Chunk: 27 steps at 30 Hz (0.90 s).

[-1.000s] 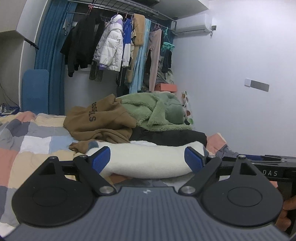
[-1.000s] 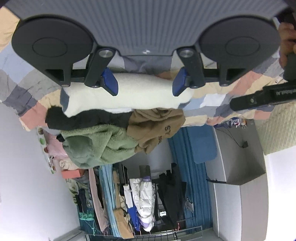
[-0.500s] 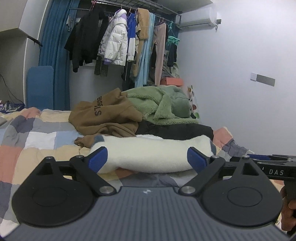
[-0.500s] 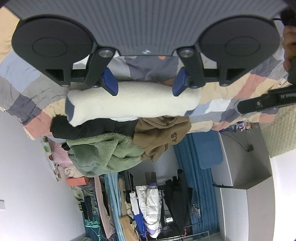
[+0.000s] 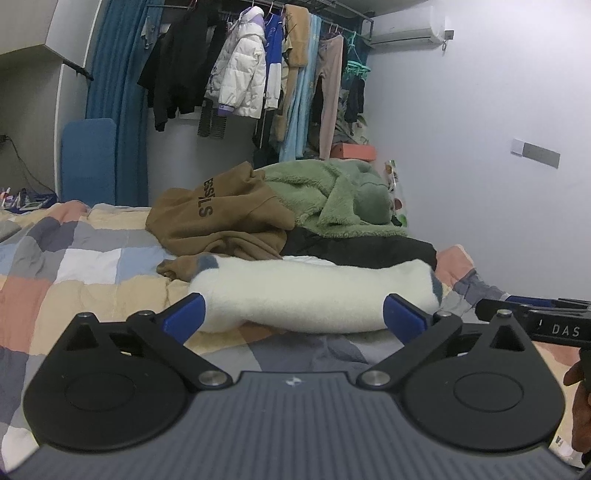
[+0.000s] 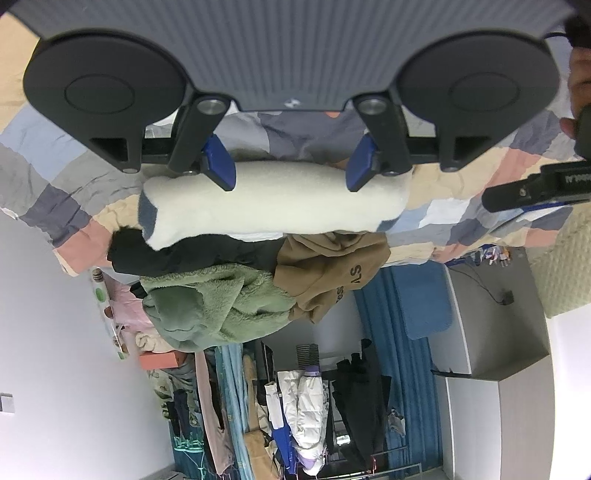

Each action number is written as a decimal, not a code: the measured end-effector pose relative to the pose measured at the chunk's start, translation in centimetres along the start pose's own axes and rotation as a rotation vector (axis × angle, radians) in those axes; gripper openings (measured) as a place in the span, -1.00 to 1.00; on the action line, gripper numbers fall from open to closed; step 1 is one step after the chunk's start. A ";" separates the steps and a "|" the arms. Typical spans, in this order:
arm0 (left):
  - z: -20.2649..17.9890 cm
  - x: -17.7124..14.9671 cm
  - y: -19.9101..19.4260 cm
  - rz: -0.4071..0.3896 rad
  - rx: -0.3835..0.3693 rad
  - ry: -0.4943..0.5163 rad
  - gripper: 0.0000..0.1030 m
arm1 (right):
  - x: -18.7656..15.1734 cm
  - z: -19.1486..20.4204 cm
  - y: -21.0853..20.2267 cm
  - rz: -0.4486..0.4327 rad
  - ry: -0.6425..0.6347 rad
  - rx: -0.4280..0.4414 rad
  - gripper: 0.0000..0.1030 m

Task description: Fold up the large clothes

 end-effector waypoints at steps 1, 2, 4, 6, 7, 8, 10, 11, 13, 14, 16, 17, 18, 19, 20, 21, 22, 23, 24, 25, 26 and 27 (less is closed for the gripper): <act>0.0 -0.1 0.0 0.001 0.002 -0.001 1.00 | 0.0 -0.1 0.1 0.003 0.002 -0.004 0.32; 0.1 0.0 0.1 0.002 0.002 -0.002 1.00 | 0.0 -0.1 0.1 0.006 0.004 -0.005 0.32; 0.0 -0.1 0.1 0.003 0.002 -0.004 1.00 | 0.0 -0.1 0.1 0.006 0.002 -0.007 0.32; 0.1 0.0 0.2 0.005 0.004 -0.002 1.00 | -0.1 0.0 0.1 0.010 0.004 -0.010 0.32; 0.1 0.0 0.1 0.004 0.003 -0.001 1.00 | -0.1 -0.1 0.1 0.012 0.005 -0.011 0.32; 0.1 0.0 0.1 0.003 0.002 -0.003 1.00 | -0.2 -0.1 0.2 0.014 0.006 -0.012 0.32; 0.0 0.0 0.1 0.003 0.003 -0.002 1.00 | -0.3 -0.2 0.2 0.018 0.009 -0.014 0.32; 0.1 0.0 0.1 0.002 0.005 -0.004 1.00 | -0.4 -0.3 0.2 0.018 0.009 -0.016 0.32; 0.1 -0.1 0.1 0.001 0.007 -0.006 1.00 | -0.5 -0.3 0.2 0.023 0.011 -0.020 0.32; 0.1 -0.1 0.1 0.001 0.009 -0.005 1.00 | -0.5 -0.3 0.3 0.026 0.011 -0.019 0.32; 0.0 -0.2 0.0 0.001 0.015 -0.003 1.00 | -0.5 -0.3 0.4 0.030 0.007 -0.020 0.37; 0.0 -0.2 0.0 0.001 0.016 -0.003 1.00 | -0.5 -0.2 0.4 0.031 0.004 -0.019 0.46; 0.0 -0.2 0.0 0.002 0.018 -0.004 1.00 | -0.4 -0.2 0.4 0.029 0.002 -0.014 0.69; 0.0 -0.2 0.0 0.001 0.022 -0.003 1.00 | -0.3 -0.2 0.4 0.025 0.002 -0.011 0.79; -0.2 -0.2 -0.1 0.002 0.027 -0.002 1.00 | -0.4 -0.2 0.4 0.020 -0.003 -0.012 0.79; -0.2 -0.2 0.0 0.004 0.031 0.000 1.00 | -0.4 -0.1 0.4 0.022 -0.010 -0.017 0.79; -0.2 -0.2 0.0 0.005 0.035 0.002 1.00 | -0.4 0.0 0.6 0.029 -0.016 -0.021 0.80; -0.2 -0.2 0.0 0.007 0.037 0.004 1.00 | -0.4 -0.1 0.7 0.036 -0.015 -0.023 0.80; -0.2 -0.3 0.0 0.009 0.039 0.006 1.00 | -0.4 -0.1 0.8 0.042 -0.011 -0.023 0.80; -0.2 -0.3 0.0 0.011 0.041 0.007 1.00 | -0.4 -0.1 0.8 0.043 -0.010 -0.024 0.80; -0.2 -0.2 -0.1 0.012 0.042 0.007 1.00 | -0.4 -0.1 0.8 0.040 -0.009 -0.028 0.81; -0.1 -0.2 -0.1 0.012 0.043 0.007 1.00 | -0.4 0.0 0.7 0.038 -0.008 -0.034 0.81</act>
Point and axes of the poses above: each gripper's, at about its wrist camera, not at the fingertips, and y roughly the way its jaws point, z to its left, x to its top, the point moved 2 cm from there along y, roughly the way its jaws point, and after that the axes turned 4 degrees about y, right-handed, at the moved point
